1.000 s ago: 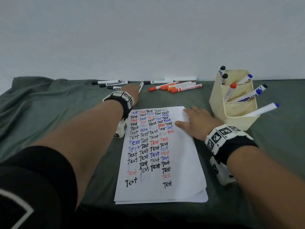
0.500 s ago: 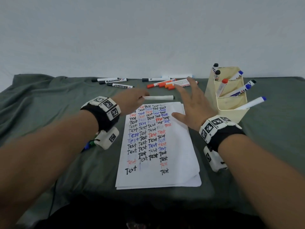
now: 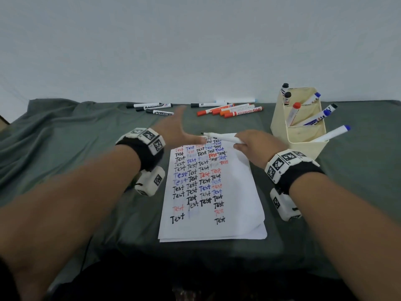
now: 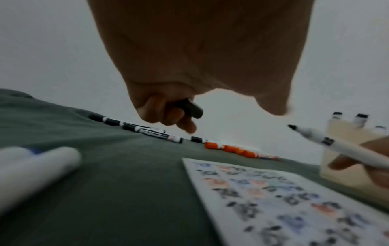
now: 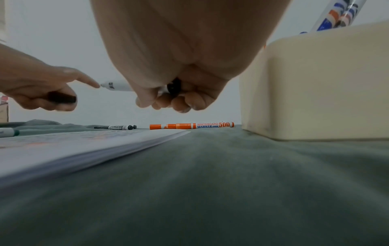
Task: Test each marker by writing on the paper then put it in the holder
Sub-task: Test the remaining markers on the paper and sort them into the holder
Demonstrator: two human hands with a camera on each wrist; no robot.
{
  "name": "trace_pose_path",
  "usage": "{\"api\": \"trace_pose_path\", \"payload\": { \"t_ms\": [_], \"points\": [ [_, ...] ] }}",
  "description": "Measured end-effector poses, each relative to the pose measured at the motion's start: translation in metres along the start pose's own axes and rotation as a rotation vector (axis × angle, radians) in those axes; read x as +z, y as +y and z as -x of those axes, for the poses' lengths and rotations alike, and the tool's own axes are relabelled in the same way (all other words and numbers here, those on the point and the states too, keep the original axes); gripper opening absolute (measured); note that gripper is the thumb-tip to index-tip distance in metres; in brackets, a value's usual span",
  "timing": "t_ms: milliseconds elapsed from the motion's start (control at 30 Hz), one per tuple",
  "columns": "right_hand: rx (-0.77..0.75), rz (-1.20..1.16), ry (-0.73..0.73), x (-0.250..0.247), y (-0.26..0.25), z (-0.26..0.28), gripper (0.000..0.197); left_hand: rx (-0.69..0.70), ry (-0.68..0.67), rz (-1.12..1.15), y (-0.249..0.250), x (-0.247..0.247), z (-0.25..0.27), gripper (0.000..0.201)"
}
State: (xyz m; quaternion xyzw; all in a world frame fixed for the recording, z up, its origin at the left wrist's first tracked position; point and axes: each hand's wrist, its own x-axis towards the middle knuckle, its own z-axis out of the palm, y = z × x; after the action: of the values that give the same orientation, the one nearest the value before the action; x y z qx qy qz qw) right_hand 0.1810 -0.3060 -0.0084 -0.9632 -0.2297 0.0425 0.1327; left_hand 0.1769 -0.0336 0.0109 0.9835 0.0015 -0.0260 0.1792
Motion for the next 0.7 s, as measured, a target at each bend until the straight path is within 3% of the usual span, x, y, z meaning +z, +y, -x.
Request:
{"api": "trace_pose_path", "payload": {
  "t_ms": [67, 133, 233, 300, 400, 567, 700],
  "points": [
    [0.013, -0.007, 0.005, 0.002, 0.0, 0.0, 0.031, -0.135, 0.002, 0.088, -0.02, -0.005, 0.002, 0.115],
    [0.017, -0.019, 0.013, 0.004, 0.0, -0.002, 0.031, -0.196, 0.036, 0.025, -0.038, -0.007, 0.003, 0.081],
    [0.02, -0.031, 0.028, 0.007, 0.003, -0.005, 0.029, -0.14, 0.031, -0.162, -0.057, -0.01, 0.004, 0.033],
    [0.018, -0.034, 0.04, 0.008, 0.004, -0.006, 0.028, -0.076, -0.043, -0.268, -0.066, -0.014, 0.005, 0.022],
    [0.006, -0.035, 0.053, 0.01, 0.006, -0.008, 0.027, -0.007, -0.07, -0.329, -0.072, -0.016, 0.005, 0.022],
    [0.016, -0.037, 0.065, 0.013, 0.008, -0.01, 0.028, -0.029, -0.115, -0.282, -0.071, -0.007, 0.005, 0.047],
    [0.002, -0.077, 0.102, 0.011, 0.008, -0.005, 0.054, -0.026, -0.049, -0.351, -0.062, -0.005, 0.005, 0.054]
  ]
}}
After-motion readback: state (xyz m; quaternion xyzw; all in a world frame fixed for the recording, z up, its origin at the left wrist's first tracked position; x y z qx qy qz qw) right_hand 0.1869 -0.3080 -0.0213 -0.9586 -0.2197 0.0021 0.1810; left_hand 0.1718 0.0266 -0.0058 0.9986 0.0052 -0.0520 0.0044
